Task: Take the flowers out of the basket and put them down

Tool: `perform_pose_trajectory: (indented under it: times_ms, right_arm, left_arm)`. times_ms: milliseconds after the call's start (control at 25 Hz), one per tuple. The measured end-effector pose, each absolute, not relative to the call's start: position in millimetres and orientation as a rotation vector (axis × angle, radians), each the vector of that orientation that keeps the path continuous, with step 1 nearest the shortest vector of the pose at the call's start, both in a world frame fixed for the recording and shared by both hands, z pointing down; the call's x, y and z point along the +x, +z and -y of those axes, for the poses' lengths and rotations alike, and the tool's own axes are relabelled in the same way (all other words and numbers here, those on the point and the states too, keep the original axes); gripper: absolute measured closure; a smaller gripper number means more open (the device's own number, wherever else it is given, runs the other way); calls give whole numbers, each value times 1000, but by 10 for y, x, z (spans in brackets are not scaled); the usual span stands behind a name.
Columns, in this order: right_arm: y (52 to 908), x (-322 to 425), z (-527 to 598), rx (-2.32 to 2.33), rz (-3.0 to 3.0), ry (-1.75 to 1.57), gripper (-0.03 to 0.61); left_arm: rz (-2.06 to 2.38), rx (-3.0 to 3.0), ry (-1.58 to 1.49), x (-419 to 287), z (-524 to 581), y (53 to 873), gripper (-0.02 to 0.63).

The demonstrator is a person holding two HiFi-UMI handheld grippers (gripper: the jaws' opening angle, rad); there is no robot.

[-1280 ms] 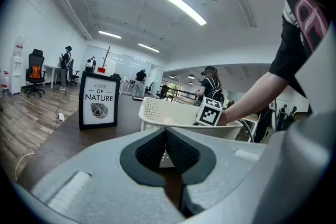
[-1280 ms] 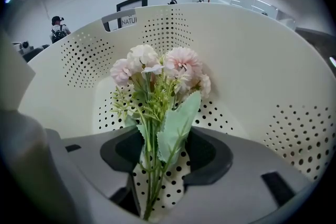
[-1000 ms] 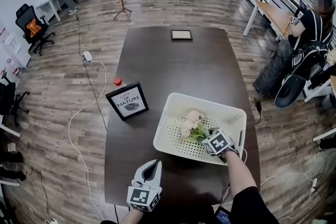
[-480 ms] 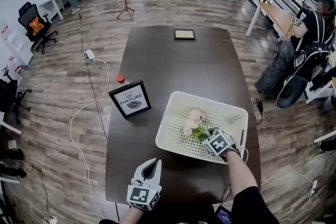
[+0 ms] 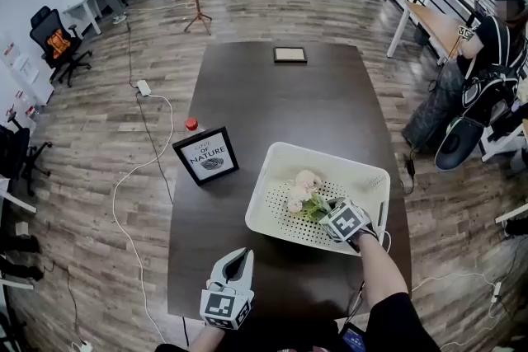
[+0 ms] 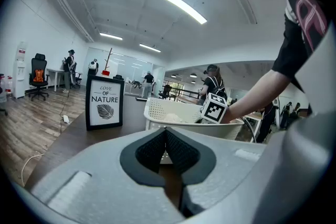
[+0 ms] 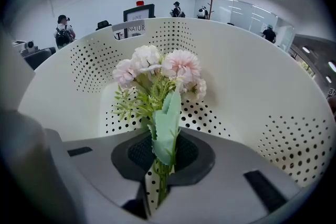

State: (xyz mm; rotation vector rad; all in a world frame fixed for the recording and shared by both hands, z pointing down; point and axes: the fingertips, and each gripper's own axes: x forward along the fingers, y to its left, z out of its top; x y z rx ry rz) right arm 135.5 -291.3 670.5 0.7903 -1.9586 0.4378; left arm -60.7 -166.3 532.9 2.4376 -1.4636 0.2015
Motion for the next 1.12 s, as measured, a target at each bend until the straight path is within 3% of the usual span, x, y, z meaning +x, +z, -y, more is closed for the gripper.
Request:
perform_pose_trajectory:
  times_ms: [1120]
  right_arm:
    - [6213,1322,2971,826,2028,382,532]
  left_arm:
    - [1479,2466,190,-553,1587,5250,604]
